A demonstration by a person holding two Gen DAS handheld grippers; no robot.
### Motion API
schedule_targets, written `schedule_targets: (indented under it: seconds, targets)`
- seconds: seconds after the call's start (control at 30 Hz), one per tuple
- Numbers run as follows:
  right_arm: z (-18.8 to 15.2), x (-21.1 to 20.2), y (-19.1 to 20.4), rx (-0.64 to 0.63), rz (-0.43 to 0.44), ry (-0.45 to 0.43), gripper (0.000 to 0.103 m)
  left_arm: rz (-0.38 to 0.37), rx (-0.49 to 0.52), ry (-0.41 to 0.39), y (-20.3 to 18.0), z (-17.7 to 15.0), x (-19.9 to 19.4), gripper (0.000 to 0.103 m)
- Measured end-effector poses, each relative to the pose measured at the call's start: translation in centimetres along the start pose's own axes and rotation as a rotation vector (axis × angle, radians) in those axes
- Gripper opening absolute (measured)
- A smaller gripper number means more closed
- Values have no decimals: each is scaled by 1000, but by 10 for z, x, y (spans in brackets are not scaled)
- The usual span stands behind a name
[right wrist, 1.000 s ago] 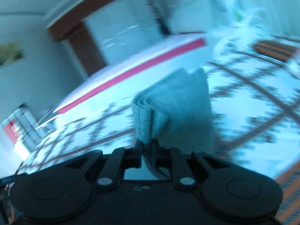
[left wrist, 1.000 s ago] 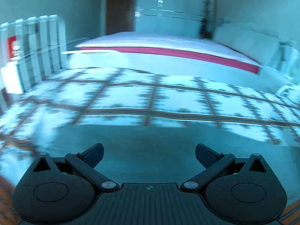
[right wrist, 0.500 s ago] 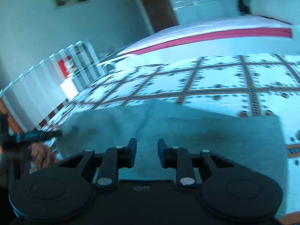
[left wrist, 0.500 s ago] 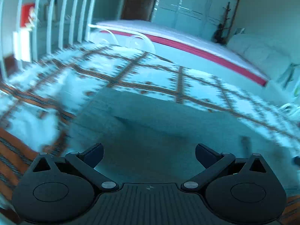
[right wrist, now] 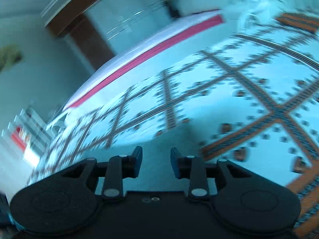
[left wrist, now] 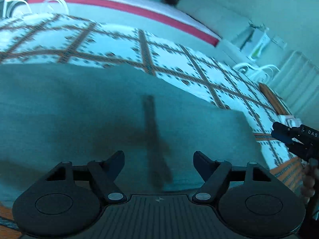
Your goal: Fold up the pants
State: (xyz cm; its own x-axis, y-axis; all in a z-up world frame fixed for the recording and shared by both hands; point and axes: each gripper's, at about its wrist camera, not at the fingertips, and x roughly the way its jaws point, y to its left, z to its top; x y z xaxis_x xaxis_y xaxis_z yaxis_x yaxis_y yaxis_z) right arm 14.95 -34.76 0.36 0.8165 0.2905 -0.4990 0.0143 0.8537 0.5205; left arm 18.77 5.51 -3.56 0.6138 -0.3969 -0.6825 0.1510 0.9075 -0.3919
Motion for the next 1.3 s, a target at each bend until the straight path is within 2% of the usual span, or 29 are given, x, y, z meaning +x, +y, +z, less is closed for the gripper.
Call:
schedule_targets:
  seconds: [0.03,0.1,0.2,0.23,0.27,0.3,0.33,0.4,0.47,0.57,0.6,0.67,0.7,0.77,0.8,0.83,0.9,0.97,1.0,1.03,1.07,1.1,1.13,1.2,1.23,1.3]
  targets:
    - [2,-3,-10,24,-14,-1,24,-9,-2,24,-3,0,7,74]
    - [3,-6,-22,39,-32,7,24,28,7,64,-9,-3,21,74]
    - [0,-9,-31,34,-30,29,25,3,1,61,-16,-1,26,72]
    - [-1,-9,-32,32,-25,43,25,4,1,61,-18,-1,28,68]
    - [-3,-7,-32,27,-18,63,25,6,6,62,-19,-1,30,44]
    - [-6,-6,-31,21,-13,80,25,10,13,63,-21,0,30,32]
    - [-8,-7,-31,12,-8,92,25,7,15,64,-21,0,31,30]
    - [-13,-4,-27,-20,-4,138,27,7,27,58,-21,1,31,18]
    - [-20,0,-23,-57,-22,185,27,11,68,14,-25,1,24,15]
    - [-23,-7,-10,-127,-6,157,27,-5,98,-93,-30,0,2,14]
    - [-22,-12,-5,-148,9,139,27,-4,100,-88,-28,-1,-1,14]
    - [-25,-14,2,-185,29,142,27,42,115,3,-24,-6,13,16]
    - [-29,-9,3,-201,20,180,26,60,127,53,-22,-9,24,20]
    - [-45,13,5,-262,-61,303,25,52,127,33,-19,-7,25,28]
    - [-50,14,7,-291,-75,292,25,53,109,25,-16,-5,21,37]
    - [-49,12,12,-308,-78,275,25,63,85,16,-13,-5,16,42]
    - [-45,1,19,-306,-40,217,27,102,75,-31,-13,-4,4,44]
    - [-41,-10,24,-312,-11,154,27,112,125,-89,-19,-4,-4,44]
    - [-40,-11,25,-321,-4,143,27,119,150,-87,-20,-5,-2,45]
    - [-42,-8,26,-329,-7,158,27,165,183,-45,-21,-6,8,46]
    - [-46,2,25,-332,-31,216,27,213,206,4,-20,-7,19,50]
    - [-51,16,22,-331,-61,299,27,211,198,-4,-18,-6,20,51]
    - [-57,22,20,-338,-79,326,27,204,184,-14,-18,0,17,51]
    - [-50,15,28,-343,-66,274,29,196,172,-64,-16,8,4,51]
    - [-46,9,31,-336,-34,236,27,211,154,-97,-10,12,-2,51]
    - [-37,-2,35,-339,-6,154,27,225,103,-148,12,19,-21,53]
